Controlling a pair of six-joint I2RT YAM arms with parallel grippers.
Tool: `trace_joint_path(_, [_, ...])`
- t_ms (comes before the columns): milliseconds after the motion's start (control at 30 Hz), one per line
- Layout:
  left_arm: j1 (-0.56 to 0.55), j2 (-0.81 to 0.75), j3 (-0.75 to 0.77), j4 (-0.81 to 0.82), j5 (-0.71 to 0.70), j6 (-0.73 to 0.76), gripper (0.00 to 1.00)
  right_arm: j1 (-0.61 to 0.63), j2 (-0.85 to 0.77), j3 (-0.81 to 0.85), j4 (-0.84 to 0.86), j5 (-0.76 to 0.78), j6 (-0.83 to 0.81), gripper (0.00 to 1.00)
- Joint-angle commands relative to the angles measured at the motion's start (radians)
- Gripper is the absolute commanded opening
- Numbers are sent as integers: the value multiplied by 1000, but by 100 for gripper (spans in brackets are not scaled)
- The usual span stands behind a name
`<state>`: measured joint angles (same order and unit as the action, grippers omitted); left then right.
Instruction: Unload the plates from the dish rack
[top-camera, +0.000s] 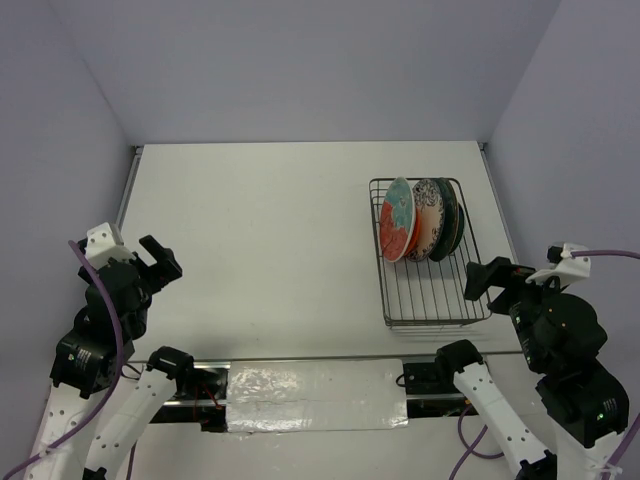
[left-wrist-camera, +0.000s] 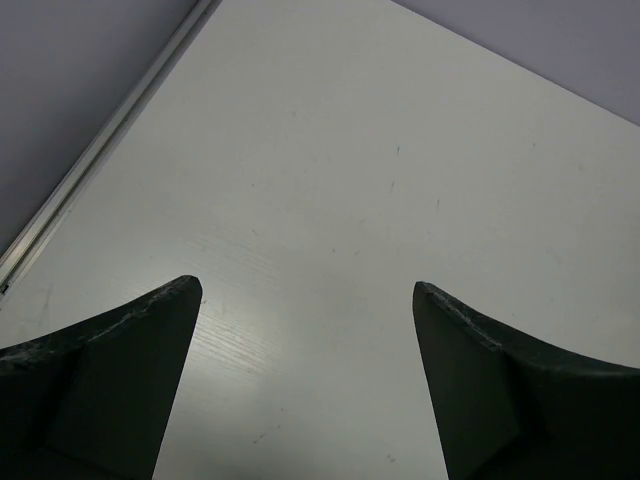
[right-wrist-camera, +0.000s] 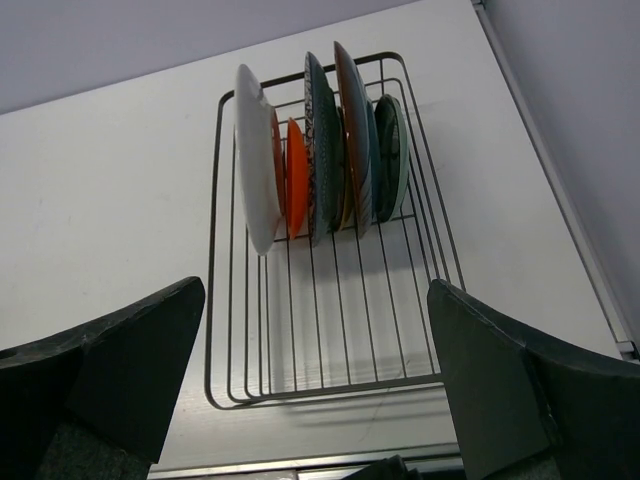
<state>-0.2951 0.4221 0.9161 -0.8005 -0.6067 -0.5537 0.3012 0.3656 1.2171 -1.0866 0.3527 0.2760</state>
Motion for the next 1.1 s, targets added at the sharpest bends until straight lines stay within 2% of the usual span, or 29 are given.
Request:
trace_joint_path(0, [5, 0, 3, 34, 1, 5, 100, -4, -16, -8, 2, 22, 9, 100])
trace_joint_path(267, [5, 6, 1, 37, 5, 8, 99, -7, -2, -5, 71, -104, 9, 100])
trace_joint_path(433, [5, 1, 0, 38, 7, 8, 100, -4, 175, 41, 142, -196, 45, 100])
trace_joint_path(533, [5, 6, -2, 43, 12, 11, 100, 1, 356, 96, 140, -137, 58, 100])
trace_joint_path(600, [5, 15, -2, 43, 15, 11, 100, 22, 530, 145, 116, -37, 42, 100])
trace_joint_path(667, [7, 24, -3, 44, 21, 14, 100, 128, 699, 238, 71, 99, 40, 100])
trace_joint_path(700, [5, 27, -2, 46, 27, 18, 99, 168, 754, 271, 38, 218, 29, 100])
trace_joint_path(733, [5, 27, -3, 47, 28, 20, 99, 221, 801, 344, 9, 270, 32, 100])
trace_joint_path(800, [5, 30, -5, 49, 35, 23, 100, 249, 938, 413, -25, 366, 35, 99])
trace_joint_path(900, [5, 34, -3, 47, 31, 20, 100, 256, 1071, 467, -12, 432, -7, 89])
trace_joint_path(967, [7, 32, -5, 49, 30, 20, 100, 256, 1166, 510, -48, 480, 5, 86])
trace_joint_path(1067, [5, 29, -6, 53, 36, 23, 100, 257, 1237, 530, -62, 506, -4, 77])
